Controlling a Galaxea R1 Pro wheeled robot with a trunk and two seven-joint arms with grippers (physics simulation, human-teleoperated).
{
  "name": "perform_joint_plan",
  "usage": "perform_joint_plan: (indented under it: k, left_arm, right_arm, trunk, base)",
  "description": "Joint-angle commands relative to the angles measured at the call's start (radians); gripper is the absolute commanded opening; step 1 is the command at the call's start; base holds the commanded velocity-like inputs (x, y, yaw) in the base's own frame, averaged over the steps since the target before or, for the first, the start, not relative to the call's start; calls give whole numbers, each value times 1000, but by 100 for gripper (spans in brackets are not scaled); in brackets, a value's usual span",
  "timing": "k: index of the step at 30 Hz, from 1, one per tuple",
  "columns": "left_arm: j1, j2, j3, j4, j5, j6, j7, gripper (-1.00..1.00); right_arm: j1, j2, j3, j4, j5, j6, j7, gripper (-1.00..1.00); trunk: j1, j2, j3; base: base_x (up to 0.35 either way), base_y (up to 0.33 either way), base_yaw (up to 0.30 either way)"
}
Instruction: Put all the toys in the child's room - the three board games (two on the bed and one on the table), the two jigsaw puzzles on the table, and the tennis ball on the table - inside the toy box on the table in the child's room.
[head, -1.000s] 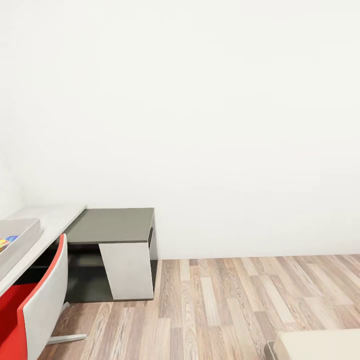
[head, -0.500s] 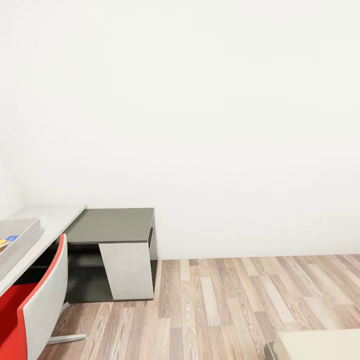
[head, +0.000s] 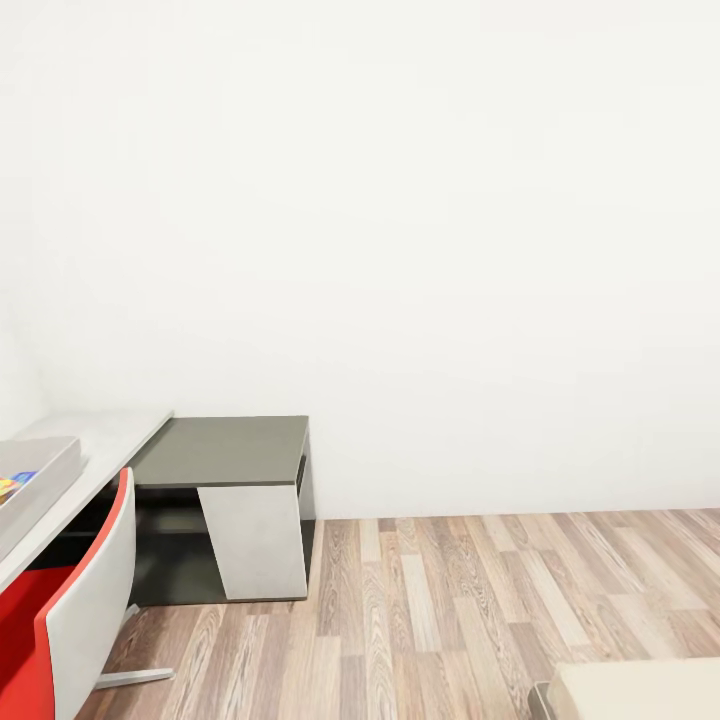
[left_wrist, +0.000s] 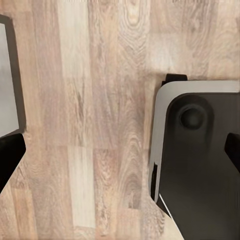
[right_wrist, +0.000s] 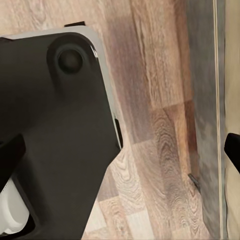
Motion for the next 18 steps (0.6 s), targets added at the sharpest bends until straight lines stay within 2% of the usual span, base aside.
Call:
perform_joint_plan:
  k: [1, 9, 13, 18]
  left_arm:
    - [-1, 0, 5, 0, -1, -4, 2, 100]
    - [-1, -23, 9, -5, 2, -5, 2, 100]
    - [-1, -27, 9, -4, 2, -5, 2, 100]
    - [-1, -28, 9, -5, -1, -5, 2, 100]
  right_arm:
    - [0, 2, 8, 0, -11, -2, -2, 100]
    - [0, -6, 9, 0, -7, -2, -2, 100]
    - [0, -11, 9, 0, -5, -2, -2, 100]
    - [0, -2, 8, 0, -5, -2, -2, 100]
  trunk:
    - [0, -1, 0]
    - [0, -1, 0]
    - [0, -1, 0]
    - [0, -1, 0]
  base:
    - [0, 0, 0]
    - [0, 0, 0]
    - [0, 0, 0]
    - [0, 0, 0]
